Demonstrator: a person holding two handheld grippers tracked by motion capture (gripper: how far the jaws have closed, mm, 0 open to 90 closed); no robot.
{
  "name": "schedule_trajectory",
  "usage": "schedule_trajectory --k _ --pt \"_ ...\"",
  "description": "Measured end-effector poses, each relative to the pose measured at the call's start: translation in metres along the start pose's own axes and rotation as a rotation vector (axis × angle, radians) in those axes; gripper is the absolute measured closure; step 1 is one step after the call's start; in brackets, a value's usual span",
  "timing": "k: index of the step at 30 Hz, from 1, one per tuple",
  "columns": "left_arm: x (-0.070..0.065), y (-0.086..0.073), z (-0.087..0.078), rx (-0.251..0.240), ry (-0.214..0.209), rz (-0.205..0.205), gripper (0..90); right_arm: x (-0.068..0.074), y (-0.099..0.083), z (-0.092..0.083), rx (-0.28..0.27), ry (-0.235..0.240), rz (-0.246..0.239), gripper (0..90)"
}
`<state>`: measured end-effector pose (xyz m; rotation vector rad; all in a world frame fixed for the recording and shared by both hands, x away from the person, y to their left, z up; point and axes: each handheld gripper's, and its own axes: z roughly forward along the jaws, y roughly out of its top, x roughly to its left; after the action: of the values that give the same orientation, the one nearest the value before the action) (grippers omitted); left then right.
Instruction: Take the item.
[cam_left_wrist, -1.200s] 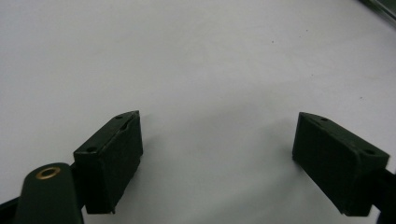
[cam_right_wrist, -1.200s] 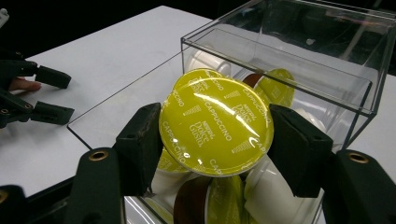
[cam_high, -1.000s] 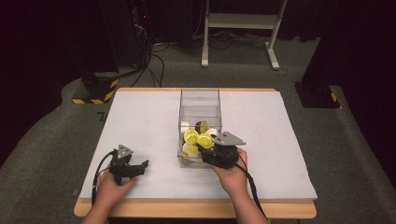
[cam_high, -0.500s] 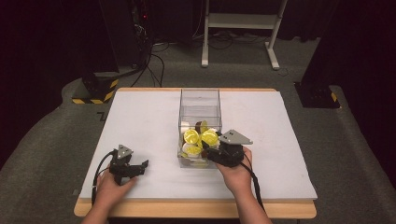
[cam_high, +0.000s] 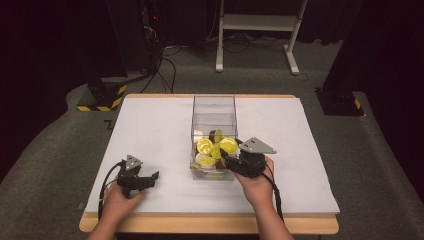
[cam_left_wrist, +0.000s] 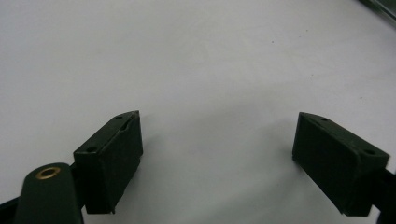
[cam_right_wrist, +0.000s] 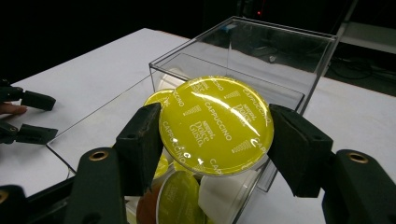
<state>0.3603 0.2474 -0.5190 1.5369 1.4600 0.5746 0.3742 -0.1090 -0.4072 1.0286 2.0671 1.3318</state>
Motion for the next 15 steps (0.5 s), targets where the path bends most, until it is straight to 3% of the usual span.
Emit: schedule_trajectory --k 15 --pt "0.000 0.000 0.000 0.000 0.000 0.000 16.2 -0.011 0.003 -0.009 -0.025 -0.026 0.020 38.3"
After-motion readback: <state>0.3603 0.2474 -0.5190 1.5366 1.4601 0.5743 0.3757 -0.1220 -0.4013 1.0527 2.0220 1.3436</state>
